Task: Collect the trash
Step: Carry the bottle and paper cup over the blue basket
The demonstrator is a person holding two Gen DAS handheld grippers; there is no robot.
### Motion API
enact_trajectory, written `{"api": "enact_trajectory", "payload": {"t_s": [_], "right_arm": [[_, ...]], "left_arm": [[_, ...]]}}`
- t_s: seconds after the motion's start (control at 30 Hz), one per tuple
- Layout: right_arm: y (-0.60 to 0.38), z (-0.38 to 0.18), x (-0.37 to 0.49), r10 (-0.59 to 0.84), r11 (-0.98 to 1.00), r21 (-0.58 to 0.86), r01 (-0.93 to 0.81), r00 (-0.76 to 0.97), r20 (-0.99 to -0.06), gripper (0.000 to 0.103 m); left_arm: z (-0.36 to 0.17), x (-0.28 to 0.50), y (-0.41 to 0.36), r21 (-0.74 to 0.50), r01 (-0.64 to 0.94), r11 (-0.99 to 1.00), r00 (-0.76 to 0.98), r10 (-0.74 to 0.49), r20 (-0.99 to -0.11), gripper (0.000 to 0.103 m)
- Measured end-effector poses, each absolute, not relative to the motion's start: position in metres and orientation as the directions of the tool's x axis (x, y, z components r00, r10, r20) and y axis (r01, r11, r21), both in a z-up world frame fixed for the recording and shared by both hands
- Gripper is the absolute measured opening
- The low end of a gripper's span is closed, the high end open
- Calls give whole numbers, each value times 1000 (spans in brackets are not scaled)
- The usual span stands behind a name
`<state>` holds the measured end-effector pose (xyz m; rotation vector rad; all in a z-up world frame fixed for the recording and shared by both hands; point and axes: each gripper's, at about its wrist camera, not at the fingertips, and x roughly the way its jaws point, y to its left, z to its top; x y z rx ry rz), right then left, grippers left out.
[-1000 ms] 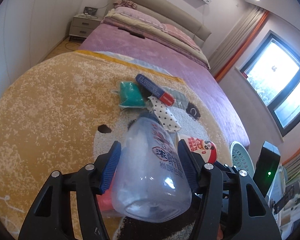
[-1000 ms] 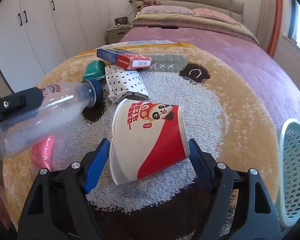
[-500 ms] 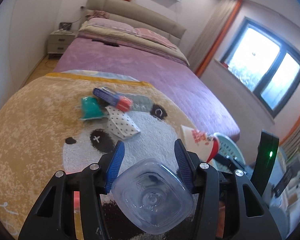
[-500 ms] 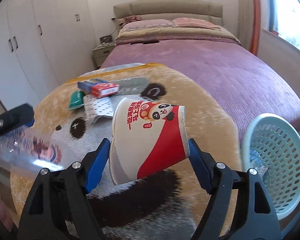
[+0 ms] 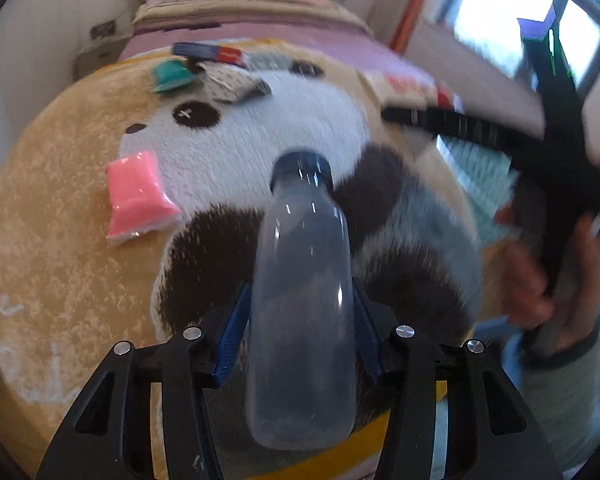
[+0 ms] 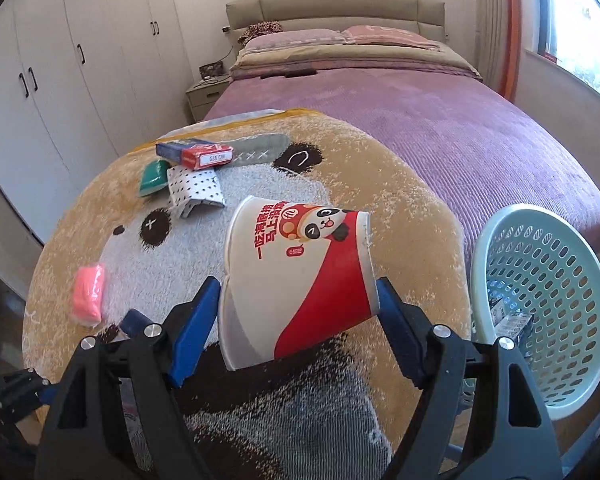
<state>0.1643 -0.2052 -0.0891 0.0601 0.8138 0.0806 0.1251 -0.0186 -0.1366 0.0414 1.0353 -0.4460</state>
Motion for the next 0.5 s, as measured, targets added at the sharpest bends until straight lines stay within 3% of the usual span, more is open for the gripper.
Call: {"api": "enact_trajectory", "payload": {"t_s": [0.13,0.33,0.5], "right_arm": [[-210,-83,155,101,994,93,-49,694,-713,74],[-230,-66,142,68,996,83,-15,735,-675,74],[-269,-48,134,14,993,97,64,767,-642,74]], "left_arm": [[-151,126,-21,-166,353,921,379,-303,-875,45],[-132,136,-18,-284,342,895,429,-418,-801,44],[-111,153,-52,-297,403,866,464,-473,-749,44]]}}
